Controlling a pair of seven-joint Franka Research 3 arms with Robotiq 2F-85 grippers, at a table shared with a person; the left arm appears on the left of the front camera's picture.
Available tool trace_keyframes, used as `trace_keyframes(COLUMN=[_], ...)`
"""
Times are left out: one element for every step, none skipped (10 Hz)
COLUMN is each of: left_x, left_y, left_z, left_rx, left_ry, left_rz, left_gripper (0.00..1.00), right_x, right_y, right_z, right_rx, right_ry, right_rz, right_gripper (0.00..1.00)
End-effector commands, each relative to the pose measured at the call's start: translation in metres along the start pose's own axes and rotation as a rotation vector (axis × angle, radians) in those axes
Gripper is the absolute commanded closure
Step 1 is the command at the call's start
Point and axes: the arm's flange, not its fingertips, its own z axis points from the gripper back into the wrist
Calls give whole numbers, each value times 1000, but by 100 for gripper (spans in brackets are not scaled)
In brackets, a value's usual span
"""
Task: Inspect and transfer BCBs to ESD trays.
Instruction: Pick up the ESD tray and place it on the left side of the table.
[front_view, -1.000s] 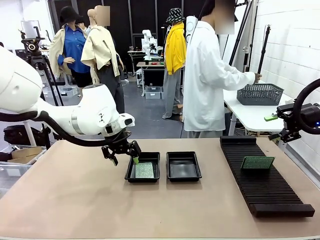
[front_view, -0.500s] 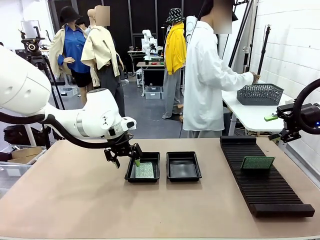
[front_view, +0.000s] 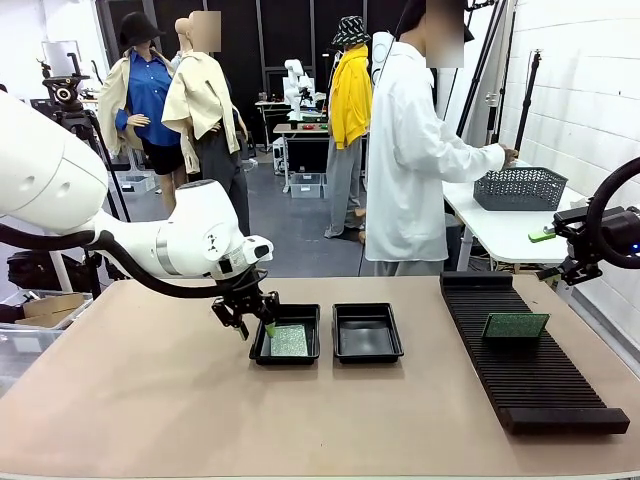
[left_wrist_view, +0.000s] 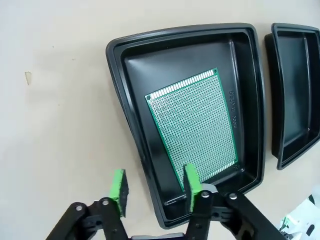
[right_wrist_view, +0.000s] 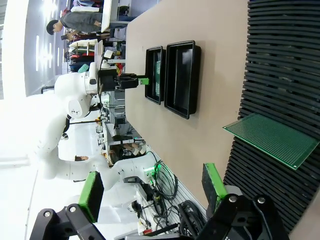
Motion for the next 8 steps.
trace_keyframes(left_x=[6, 6, 6, 6, 6, 5, 4, 1], left_y=[-1, 0, 1, 3, 4, 5, 6, 5], left_z=[-1, -2, -2, -2, -1, -2, -1, -1], left_rx=[22, 18, 17, 15, 8, -2, -24, 1], left_ry=[-6, -2, -5, -8, -8, -5, 9, 1], left_rz=[16, 23, 24, 28, 33, 38, 48, 11], left_gripper=[100, 100, 100, 100, 100, 100, 100, 100], right_x=[-1, -1, -1, -1, -1, -1, -1, -1], right_y=[1, 1, 1, 1, 1, 1, 1, 1], right_z=[-2, -2, -2, -2, -2, -2, -2, -2], right_rx=[-7, -7, -7, -7, -7, -7, -7, -7], right_ry=[-5, -5, -5, -5, -5, -5, -5, -5], right_rz=[-13, -13, -13, -13, -13, -13, -13, -13], right_gripper=[0, 0, 0, 0, 0, 0, 0, 0])
